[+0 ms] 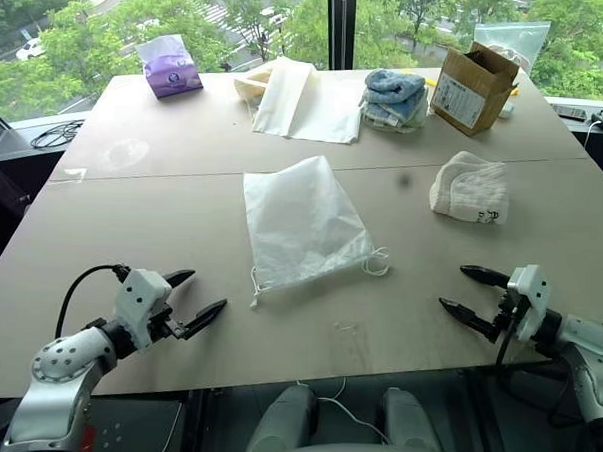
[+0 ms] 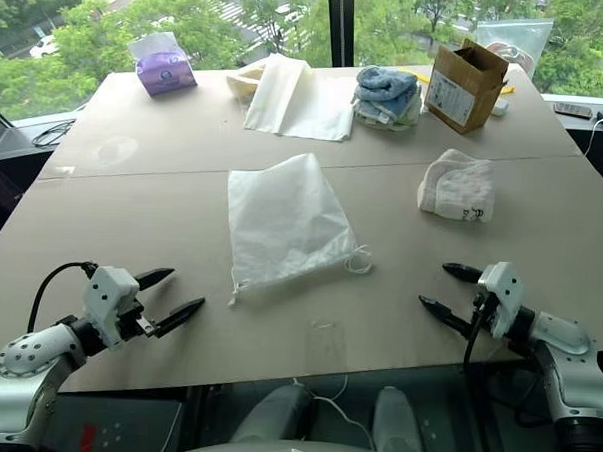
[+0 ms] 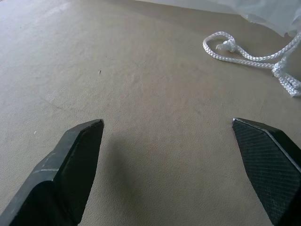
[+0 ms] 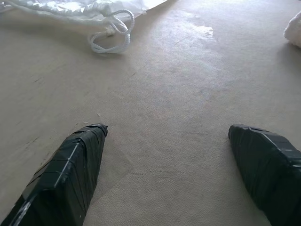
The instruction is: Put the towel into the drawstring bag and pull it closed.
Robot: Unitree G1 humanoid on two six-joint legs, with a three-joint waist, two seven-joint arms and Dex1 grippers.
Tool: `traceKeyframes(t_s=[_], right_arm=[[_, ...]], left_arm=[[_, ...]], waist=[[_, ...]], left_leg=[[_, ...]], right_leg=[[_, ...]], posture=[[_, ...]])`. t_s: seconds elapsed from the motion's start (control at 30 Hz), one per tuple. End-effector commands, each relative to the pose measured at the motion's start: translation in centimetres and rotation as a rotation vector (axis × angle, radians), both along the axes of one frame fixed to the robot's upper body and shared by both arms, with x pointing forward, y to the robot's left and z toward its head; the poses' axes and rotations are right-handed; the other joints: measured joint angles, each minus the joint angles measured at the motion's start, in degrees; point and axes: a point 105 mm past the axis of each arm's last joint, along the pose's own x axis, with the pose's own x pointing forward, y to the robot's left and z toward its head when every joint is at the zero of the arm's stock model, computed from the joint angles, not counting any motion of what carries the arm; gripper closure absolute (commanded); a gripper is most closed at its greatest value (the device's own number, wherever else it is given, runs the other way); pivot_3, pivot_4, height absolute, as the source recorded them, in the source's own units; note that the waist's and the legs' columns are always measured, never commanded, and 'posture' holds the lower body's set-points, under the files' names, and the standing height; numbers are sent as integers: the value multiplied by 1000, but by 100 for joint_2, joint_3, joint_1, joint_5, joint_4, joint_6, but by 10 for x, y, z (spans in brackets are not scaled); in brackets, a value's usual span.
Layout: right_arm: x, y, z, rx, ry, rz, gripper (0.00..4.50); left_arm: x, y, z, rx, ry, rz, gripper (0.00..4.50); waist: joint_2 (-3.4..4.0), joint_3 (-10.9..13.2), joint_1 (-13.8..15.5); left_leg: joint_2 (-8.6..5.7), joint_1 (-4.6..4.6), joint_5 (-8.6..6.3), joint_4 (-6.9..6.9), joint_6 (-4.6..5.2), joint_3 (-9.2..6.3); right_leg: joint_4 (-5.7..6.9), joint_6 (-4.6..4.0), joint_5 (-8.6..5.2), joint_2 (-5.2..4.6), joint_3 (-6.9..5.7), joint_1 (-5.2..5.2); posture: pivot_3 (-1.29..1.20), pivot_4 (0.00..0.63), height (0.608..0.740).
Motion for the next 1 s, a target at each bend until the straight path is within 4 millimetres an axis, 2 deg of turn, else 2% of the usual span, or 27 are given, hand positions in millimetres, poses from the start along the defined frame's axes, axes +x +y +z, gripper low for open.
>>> traceKeyframes(t_s=[0.03, 0.13, 0.27, 0.43, 0.57, 0.73, 0.87, 1.0], right_arm=[[3, -3, 7, 8, -29, -7, 55], [3, -3, 7, 7, -30, -3, 55], [1, -1, 10, 18, -33, 17, 55], [-10, 17, 18, 60, -36, 74, 55], [-20, 33, 26, 78, -35, 123, 55], [-36, 63, 37, 92, -20, 206, 55], [-30, 77, 44, 82, -32, 163, 55], [-23, 87, 58, 121, -69, 148, 55]], left_arm=[[-5, 3, -11, 4, 48, 15, 0], [-6, 1, -9, -3, 43, 11, 0], [-7, -6, 4, -68, 17, 3, 0], [-23, -41, 22, -110, 59, -154, 0], [-32, -73, 43, -66, 54, -316, 0], [-22, -109, 53, -28, 1, -418, 0], [-2, -125, 56, -33, -36, -413, 0], [16, -137, 51, 56, -92, -438, 0]], waist=[[1, 0, 2], [1, -1, 5], [0, 0, 1], [-1, 3, 17], [4, 9, 40], [8, 13, 50], [5, 14, 32], [-5, 20, 27]], left_leg=[[0, 0, 0, 0, 0, 0], [0, 0, 0, 0, 0, 0], [0, -1, 0, 1, 0, 0], [1, -12, 0, 0, 0, -7], [0, -15, -1, 0, 0, -11], [-3, -14, -1, 1, 1, -7], [-4, -13, 0, 1, 0, -8], [-5, -13, 13, 2, -23, -8]], right_leg=[[0, 0, 0, 0, 0, 0], [0, 0, 0, 0, 0, 0], [0, 0, 0, -1, 1, 0], [-1, 0, 0, -9, -3, -3], [-2, -1, -1, -25, -5, -2], [-4, -1, -1, -21, -8, 0], [-2, 0, 0, 2, -8, 0], [-2, 0, 0, 4, -7, -1]], posture=[[0, 150, 740], [0, 150, 740], [0, 150, 740], [0, 150, 740], [0, 150, 740], [0, 150, 740], [0, 150, 740], [0, 150, 740]])
